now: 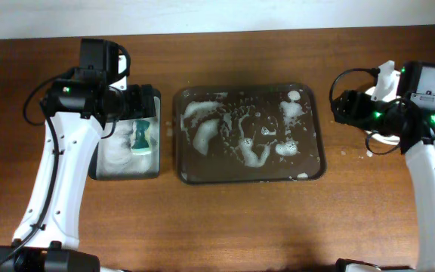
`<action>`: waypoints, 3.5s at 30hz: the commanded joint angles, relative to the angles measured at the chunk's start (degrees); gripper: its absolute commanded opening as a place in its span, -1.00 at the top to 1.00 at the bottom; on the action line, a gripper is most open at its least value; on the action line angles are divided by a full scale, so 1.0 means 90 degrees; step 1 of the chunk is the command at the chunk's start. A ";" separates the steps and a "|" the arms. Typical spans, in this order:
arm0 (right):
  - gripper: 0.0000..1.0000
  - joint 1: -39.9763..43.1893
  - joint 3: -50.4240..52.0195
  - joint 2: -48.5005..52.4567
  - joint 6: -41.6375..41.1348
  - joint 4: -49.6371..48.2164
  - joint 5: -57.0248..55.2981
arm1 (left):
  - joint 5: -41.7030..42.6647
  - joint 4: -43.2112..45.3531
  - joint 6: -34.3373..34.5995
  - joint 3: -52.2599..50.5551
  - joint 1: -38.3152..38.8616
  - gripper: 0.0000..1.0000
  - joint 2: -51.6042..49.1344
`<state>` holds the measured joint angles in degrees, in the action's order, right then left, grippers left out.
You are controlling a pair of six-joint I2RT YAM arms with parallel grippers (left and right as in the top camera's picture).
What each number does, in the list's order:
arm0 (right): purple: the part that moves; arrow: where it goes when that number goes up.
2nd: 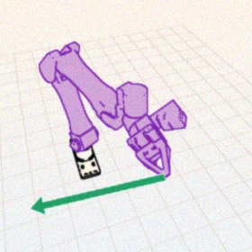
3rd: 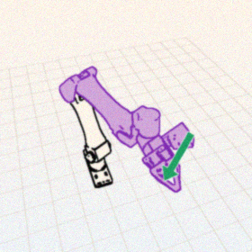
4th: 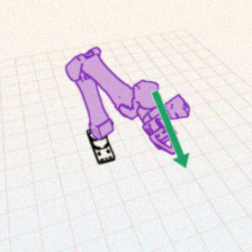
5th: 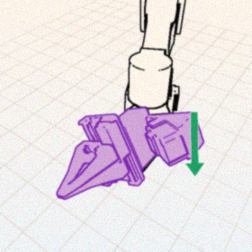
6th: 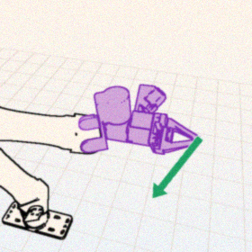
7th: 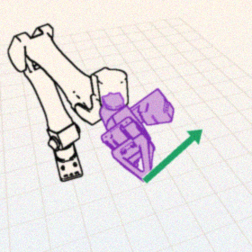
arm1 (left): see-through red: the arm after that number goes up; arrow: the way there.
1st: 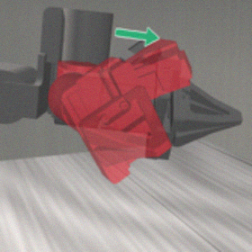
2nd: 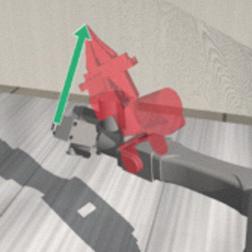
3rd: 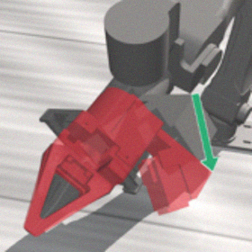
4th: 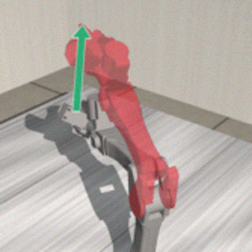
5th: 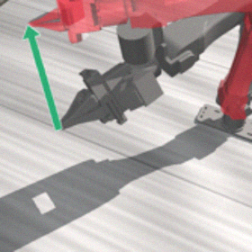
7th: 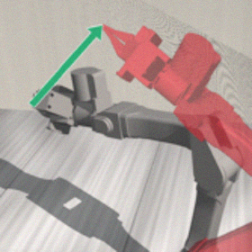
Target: Clean dirty plates on tray and stack at the side
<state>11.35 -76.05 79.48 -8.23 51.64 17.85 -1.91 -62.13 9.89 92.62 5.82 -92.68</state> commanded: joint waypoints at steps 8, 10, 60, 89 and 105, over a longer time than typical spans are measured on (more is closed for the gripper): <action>-0.97 -0.0046 0.0019 -0.1112 0.0092 0.0146 -0.0051 | 0.0075 -0.0012 -0.0036 0.0058 0.0019 -0.98 -0.0015; -0.97 -0.0051 0.0019 -0.1224 0.0005 0.0102 -0.0034 | 0.0075 -0.0012 -0.0036 0.0058 0.0019 -0.98 -0.0015; -0.97 -0.1613 0.7713 -0.8354 0.1001 -0.5340 -0.1231 | 0.0075 -0.0012 -0.0036 0.0058 0.0019 -0.98 -0.0015; -0.97 -0.1610 0.8415 -0.8786 0.0908 -0.5306 -0.1183 | 0.0075 -0.0012 -0.0036 0.0058 0.0019 -0.98 -0.0015; -0.97 -0.1610 0.8415 -0.8786 0.0908 -0.5309 -0.1183 | 0.0075 -0.0012 -0.0036 0.0058 0.0019 -0.98 -0.0015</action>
<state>-2.70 -0.60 0.73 0.21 3.53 7.33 -1.69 -62.33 9.89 92.64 5.82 -92.68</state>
